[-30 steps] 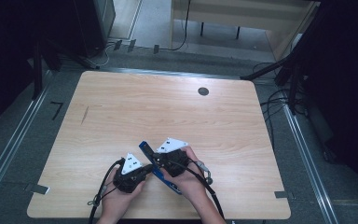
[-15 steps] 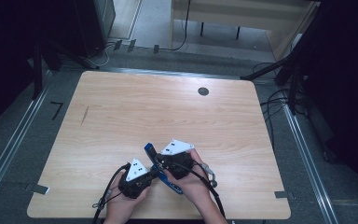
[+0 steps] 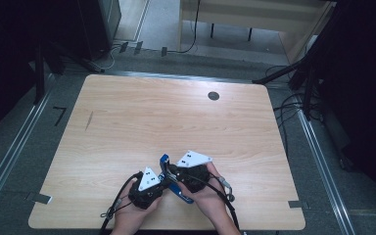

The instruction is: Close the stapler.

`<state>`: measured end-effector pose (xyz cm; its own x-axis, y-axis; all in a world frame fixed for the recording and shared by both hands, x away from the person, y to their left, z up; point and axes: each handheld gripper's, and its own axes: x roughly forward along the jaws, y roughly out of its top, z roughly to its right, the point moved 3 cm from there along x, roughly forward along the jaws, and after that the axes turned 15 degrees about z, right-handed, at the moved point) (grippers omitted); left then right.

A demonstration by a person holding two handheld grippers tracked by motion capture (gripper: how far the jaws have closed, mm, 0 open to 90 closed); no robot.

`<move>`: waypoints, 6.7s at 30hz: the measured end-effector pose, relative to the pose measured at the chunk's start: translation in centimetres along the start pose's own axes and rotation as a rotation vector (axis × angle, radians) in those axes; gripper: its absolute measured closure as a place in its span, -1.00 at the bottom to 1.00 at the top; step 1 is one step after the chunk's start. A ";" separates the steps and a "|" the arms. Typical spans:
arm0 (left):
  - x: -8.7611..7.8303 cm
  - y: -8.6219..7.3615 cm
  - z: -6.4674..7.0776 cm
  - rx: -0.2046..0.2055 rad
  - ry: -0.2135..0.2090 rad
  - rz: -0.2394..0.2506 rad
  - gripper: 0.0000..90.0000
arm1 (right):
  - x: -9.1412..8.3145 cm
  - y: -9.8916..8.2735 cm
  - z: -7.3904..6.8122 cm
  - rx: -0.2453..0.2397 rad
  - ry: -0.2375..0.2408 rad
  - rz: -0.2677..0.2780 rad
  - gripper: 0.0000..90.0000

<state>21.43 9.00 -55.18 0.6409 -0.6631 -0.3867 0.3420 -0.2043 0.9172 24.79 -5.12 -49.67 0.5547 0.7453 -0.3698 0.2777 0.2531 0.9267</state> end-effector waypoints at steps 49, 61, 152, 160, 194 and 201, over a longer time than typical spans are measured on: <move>-0.1 0.0 0.2 0.019 -0.006 -0.002 1.00 | -2.2 3.6 2.0 0.058 -0.054 0.108 1.00; -0.1 0.0 0.2 0.023 -0.002 -0.001 1.00 | -0.9 5.6 0.4 0.027 -0.022 0.127 1.00; -0.2 -0.2 0.7 0.058 -0.066 -0.025 1.00 | -7.2 -5.8 0.0 0.121 -0.097 0.096 1.00; -0.2 -0.2 0.6 0.059 -0.059 -0.025 1.00 | -7.0 -6.1 -0.2 0.062 -0.144 0.100 1.00; -4.2 0.1 -3.6 -0.034 0.024 0.056 1.00 | -8.2 -5.7 -1.0 0.111 -0.154 0.120 1.00; -6.5 -0.5 -6.8 -0.110 0.104 0.088 1.00 | -8.3 -5.8 -1.5 0.097 -0.156 0.121 1.00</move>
<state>21.81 18.30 -53.77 0.7375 -0.5955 -0.3185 0.3512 -0.0646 0.9341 17.42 -11.89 -51.92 0.7015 0.6599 -0.2690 0.2717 0.1014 0.9570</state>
